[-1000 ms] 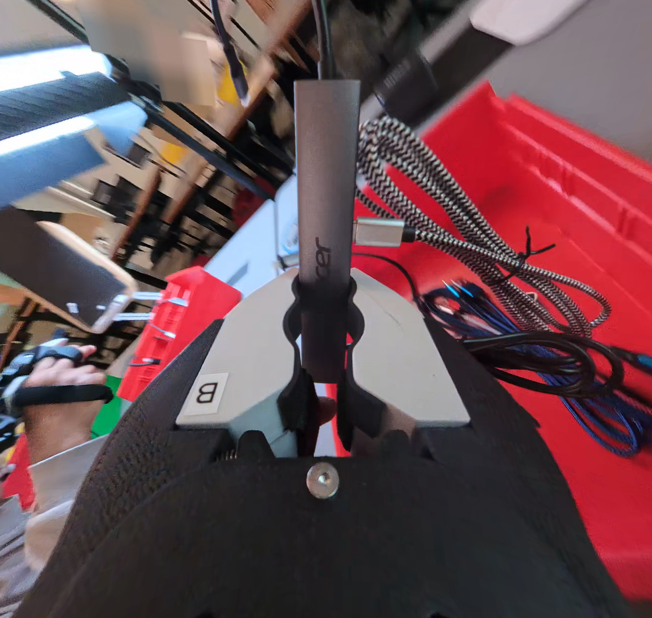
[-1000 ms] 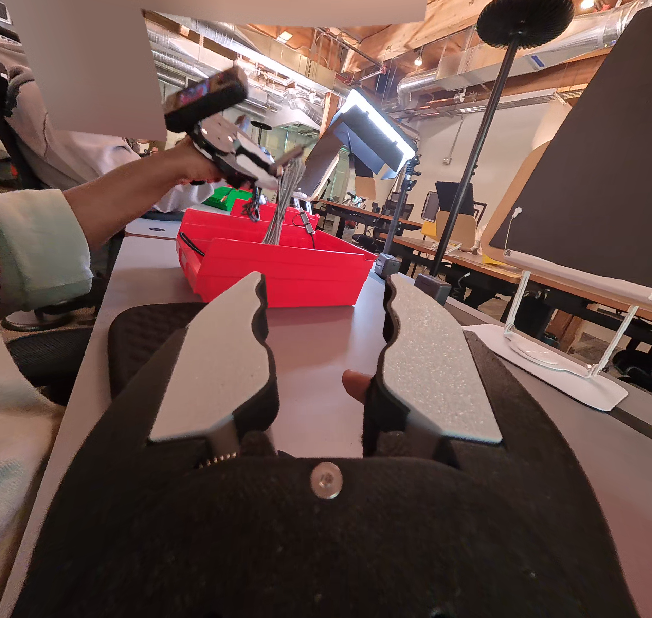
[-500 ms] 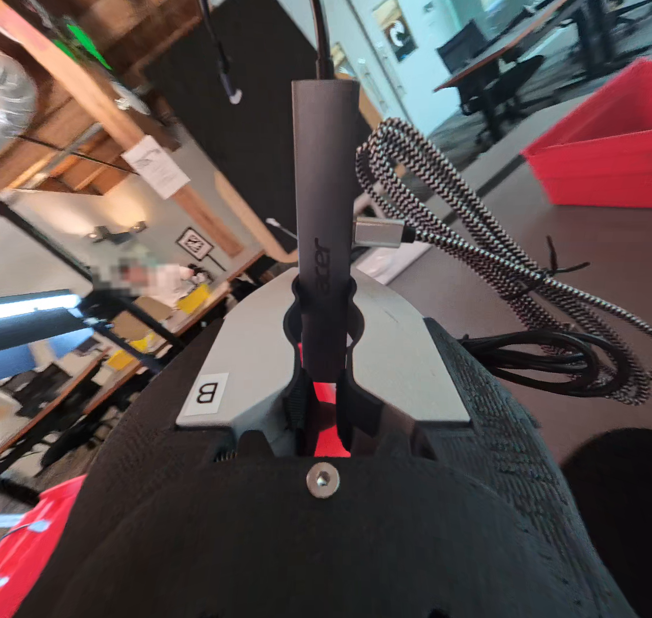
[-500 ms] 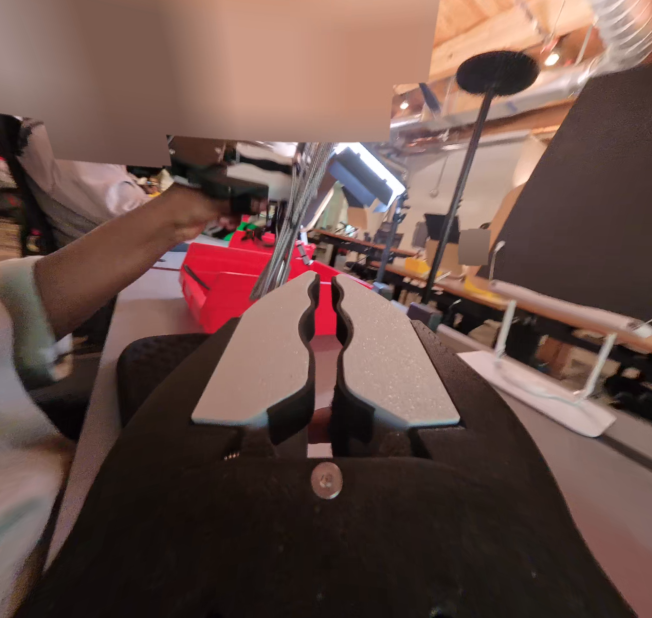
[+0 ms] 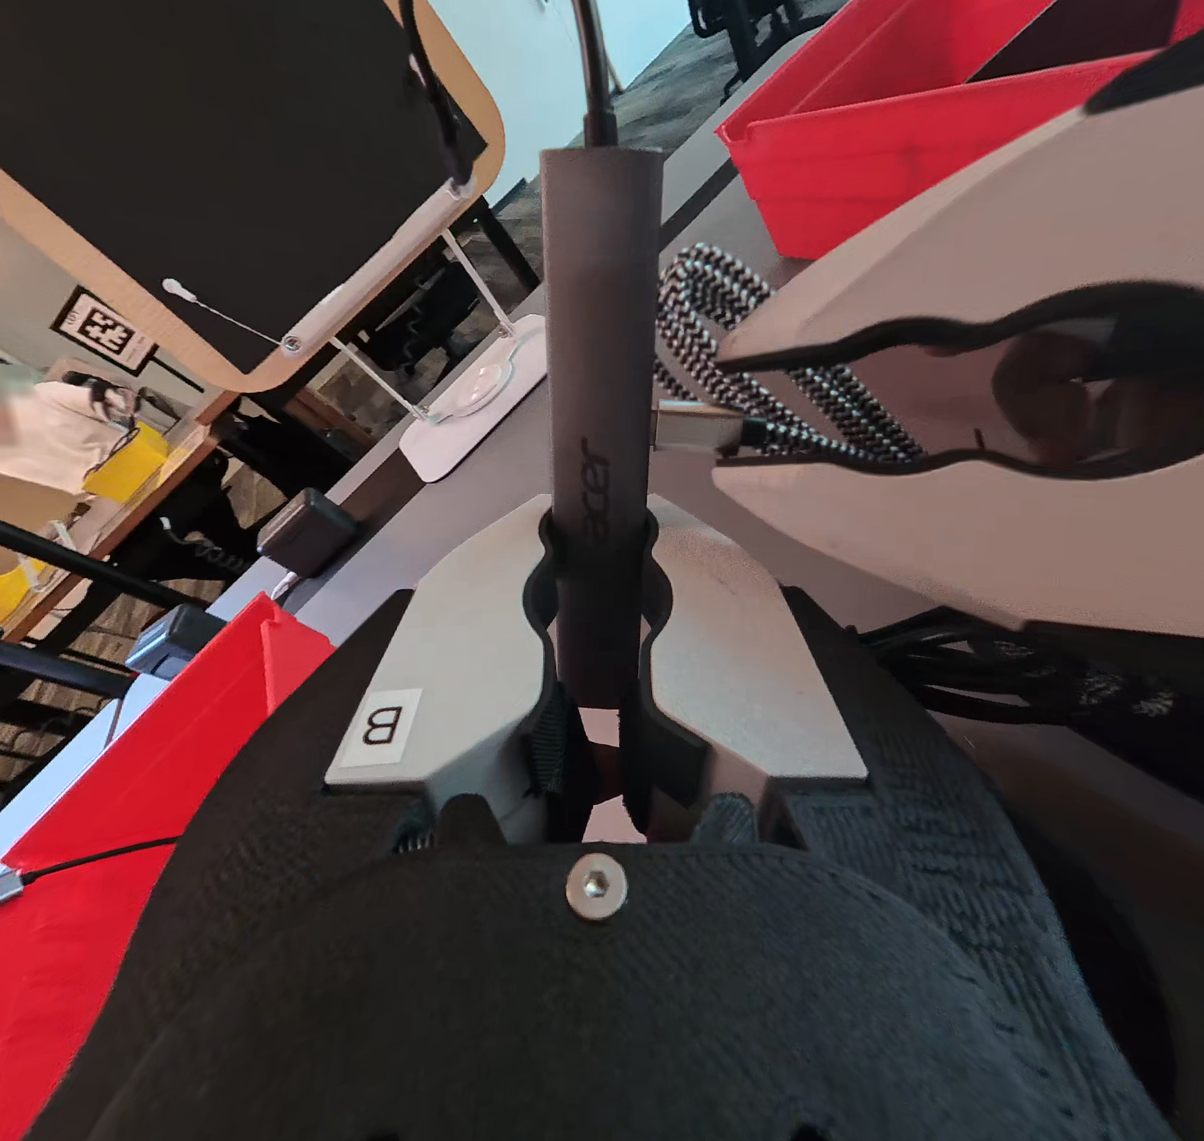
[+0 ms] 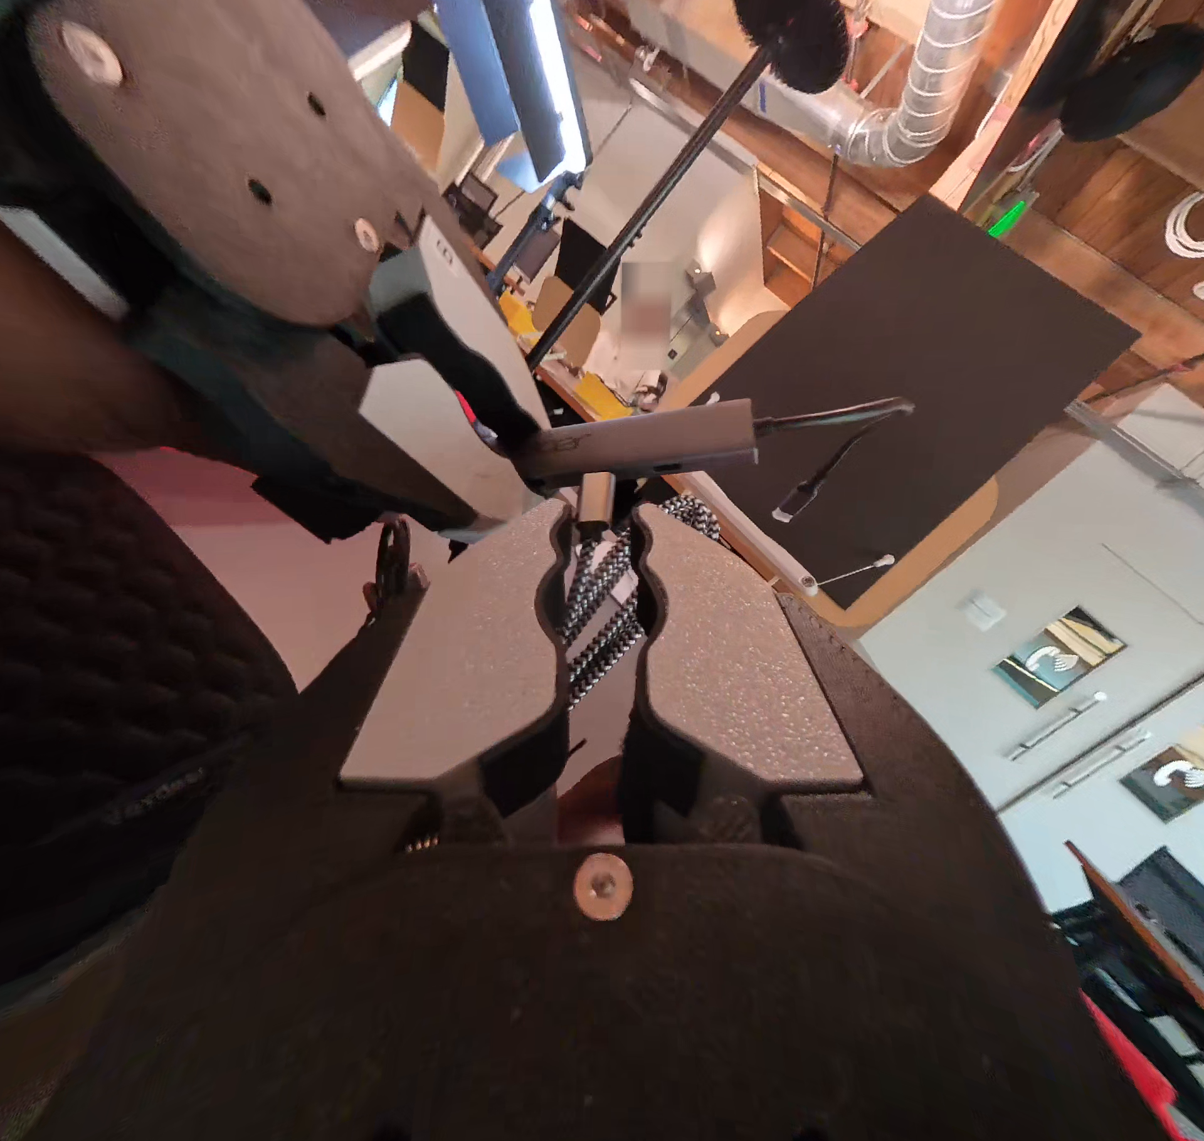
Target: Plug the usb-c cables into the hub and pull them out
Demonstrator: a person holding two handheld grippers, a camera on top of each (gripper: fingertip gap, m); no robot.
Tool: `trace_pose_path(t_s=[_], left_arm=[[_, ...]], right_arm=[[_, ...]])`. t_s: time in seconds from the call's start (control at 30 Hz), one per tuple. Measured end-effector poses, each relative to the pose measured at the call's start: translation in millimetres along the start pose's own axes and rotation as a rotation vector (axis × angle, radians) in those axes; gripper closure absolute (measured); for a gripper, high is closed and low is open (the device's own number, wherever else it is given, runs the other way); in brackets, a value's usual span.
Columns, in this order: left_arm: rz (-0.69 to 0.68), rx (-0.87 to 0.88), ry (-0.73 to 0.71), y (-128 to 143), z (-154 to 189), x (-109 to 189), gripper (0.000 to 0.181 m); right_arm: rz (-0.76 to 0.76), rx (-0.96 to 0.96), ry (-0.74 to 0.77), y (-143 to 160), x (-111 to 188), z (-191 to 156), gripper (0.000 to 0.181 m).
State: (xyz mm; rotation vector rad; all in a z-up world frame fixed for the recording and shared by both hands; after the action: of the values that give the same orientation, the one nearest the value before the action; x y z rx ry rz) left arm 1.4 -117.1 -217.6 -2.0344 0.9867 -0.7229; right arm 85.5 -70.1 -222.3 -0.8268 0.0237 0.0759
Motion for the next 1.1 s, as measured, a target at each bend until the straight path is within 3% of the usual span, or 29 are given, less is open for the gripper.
trace_pose_path(t_s=[0.03,0.2,0.37,0.47,0.73,0.87,1.0,1.1], left_arm=[[0.002,0.001,0.011,0,1,0,0.164],[-0.009,-0.007,0.023,6,6,-4,0.162],[0.010,0.174,0.106,26,5,-21,0.161],[-0.009,0.196,0.112,40,8,-27,0.160],[0.014,0.346,0.198,44,12,-32,0.160],[0.010,0.354,0.249,44,14,-32,0.160],[-0.018,0.202,0.219,41,23,-36,0.162],[-0.015,0.269,0.261,43,22,-37,0.162]], right_arm=[[-0.023,0.020,0.001,1,-2,-1,0.167],[-0.131,0.067,0.032,9,-9,-6,0.171],[-0.208,0.113,0.050,18,-20,-19,0.172],[-0.265,0.129,0.016,25,-24,-28,0.173],[-0.283,0.163,0.006,27,-23,-29,0.173],[-0.297,0.238,-0.018,30,-20,-25,0.173],[-0.331,0.212,-0.069,39,-16,-13,0.173],[-0.318,0.180,-0.036,38,-15,-19,0.173]])
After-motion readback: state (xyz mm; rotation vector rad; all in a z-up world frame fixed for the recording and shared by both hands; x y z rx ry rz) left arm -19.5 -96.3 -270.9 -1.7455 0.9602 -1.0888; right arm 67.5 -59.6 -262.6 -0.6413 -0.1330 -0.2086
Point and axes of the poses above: each gripper's, where its closed fingertips meet, x back along the fingers, y out of its underside, z = x × y across the jaws, the point moved 7 cm from there along x, back along the fingers, and after that the axes turned 11 degrees about -y, right-handed, at the moved point
